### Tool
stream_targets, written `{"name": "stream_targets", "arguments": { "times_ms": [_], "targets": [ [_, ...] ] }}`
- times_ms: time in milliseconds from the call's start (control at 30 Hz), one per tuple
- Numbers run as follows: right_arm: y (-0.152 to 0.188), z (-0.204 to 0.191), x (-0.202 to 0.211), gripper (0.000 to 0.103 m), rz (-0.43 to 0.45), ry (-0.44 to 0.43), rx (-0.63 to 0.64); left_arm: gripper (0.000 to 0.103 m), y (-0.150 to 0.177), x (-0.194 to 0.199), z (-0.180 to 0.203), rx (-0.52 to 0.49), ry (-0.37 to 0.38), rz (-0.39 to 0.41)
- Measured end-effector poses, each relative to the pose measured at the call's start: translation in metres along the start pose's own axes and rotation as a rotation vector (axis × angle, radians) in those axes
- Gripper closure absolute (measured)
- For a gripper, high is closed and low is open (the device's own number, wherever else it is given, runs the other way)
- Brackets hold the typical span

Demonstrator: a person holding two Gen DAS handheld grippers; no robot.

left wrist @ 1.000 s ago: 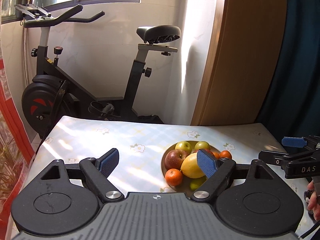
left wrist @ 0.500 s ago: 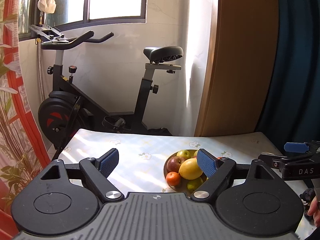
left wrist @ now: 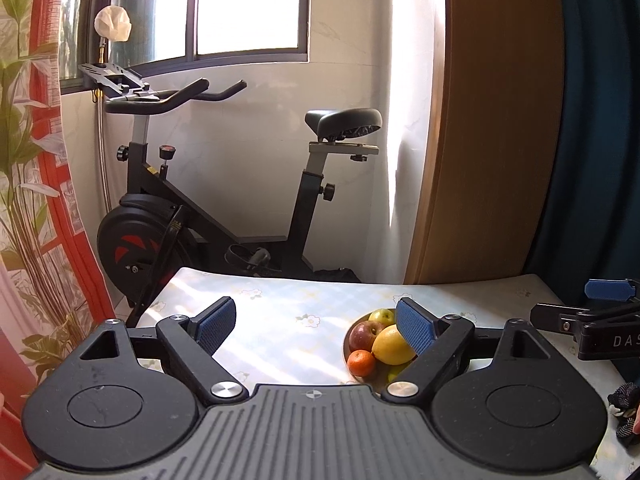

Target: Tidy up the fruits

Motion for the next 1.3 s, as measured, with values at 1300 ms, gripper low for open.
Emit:
{"name": "stream_targets", "arguments": {
  "times_ms": [1300],
  "targets": [
    [-0.0017, 0.0034, 0.0049, 0.0, 0.004, 0.009, -0.019, 0.012, 0.0002, 0.0038, 0.0034, 0.005, 0.057, -0.007]
  ]
}}
Point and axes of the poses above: each gripper's, at about its wrist camera, not at the fingertips, and x roughly against the way its jaws point, z to its right, y to its underside, the point moved 5 cm from there along -x, roughly the way its jaws point, and after that the axes turned 11 degrees about y, right-handed, at the moved point
